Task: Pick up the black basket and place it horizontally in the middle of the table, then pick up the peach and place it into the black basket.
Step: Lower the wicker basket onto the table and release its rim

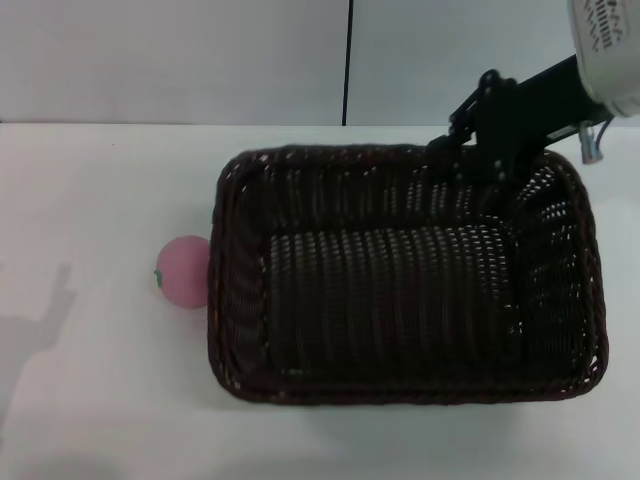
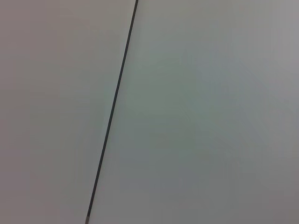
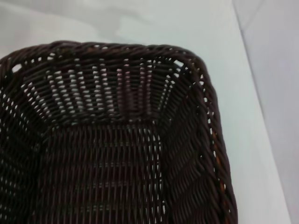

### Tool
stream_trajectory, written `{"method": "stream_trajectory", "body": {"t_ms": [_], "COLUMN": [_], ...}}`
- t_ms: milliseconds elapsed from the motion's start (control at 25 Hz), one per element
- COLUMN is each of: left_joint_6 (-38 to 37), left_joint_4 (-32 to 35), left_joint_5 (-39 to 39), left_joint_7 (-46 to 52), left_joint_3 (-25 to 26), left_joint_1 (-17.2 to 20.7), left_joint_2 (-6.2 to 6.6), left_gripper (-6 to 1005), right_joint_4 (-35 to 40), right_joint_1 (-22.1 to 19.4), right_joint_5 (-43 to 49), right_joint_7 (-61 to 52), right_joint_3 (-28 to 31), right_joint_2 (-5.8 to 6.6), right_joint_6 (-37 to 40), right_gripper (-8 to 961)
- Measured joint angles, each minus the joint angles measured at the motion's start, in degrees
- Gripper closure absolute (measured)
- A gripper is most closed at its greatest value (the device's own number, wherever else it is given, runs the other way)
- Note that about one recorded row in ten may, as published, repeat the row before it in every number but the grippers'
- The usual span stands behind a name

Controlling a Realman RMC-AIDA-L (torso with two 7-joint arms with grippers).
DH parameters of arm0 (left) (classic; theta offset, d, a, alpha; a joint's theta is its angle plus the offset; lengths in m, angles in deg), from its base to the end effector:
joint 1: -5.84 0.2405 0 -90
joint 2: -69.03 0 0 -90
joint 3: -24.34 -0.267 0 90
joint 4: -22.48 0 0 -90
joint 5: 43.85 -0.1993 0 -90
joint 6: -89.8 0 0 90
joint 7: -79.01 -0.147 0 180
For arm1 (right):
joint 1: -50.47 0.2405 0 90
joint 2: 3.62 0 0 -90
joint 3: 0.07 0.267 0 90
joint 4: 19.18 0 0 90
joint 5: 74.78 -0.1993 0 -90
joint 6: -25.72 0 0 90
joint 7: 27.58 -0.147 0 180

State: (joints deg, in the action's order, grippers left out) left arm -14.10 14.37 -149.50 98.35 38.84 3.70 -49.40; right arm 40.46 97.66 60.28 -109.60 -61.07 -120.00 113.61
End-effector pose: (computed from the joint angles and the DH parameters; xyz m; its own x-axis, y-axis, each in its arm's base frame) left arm -0.3552 0.1617 0.0168 0.5229 -0.2711 0.8081 0.8086 -0.1423 -0.5709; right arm 0.1544 0.4004 0.0086 0.9598 0.2349 0.1534 0.2594 -0.9513 -0.1665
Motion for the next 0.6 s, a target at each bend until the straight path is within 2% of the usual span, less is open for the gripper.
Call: {"method": "stream_trajectory", "body": {"t_ms": [280,600], "left_joint_6": [-0.6,-0.8], "left_joint_4": [-0.1,-0.1], "left_joint_5": [0.0,0.0], "left_joint_7": [0.0,0.0], "left_joint_3": [-0.4,-0.9], "left_joint_1": [0.2,0.5], "left_joint_2": [-0.04,-0.04], "left_gripper": [165,165], "right_joint_4": [-5.2,-7.6], "right_joint_1": [1.9,1.5], "right_joint_5": [-0.5,-0.6], "right_joint_7": [1.4,2.2], "right_joint_3": [-0.1,-0.1], "right_joint_2": [-0.53,-0.98], "right_joint_6": [-1.5,-5.5], "right_gripper": [716,698]}}
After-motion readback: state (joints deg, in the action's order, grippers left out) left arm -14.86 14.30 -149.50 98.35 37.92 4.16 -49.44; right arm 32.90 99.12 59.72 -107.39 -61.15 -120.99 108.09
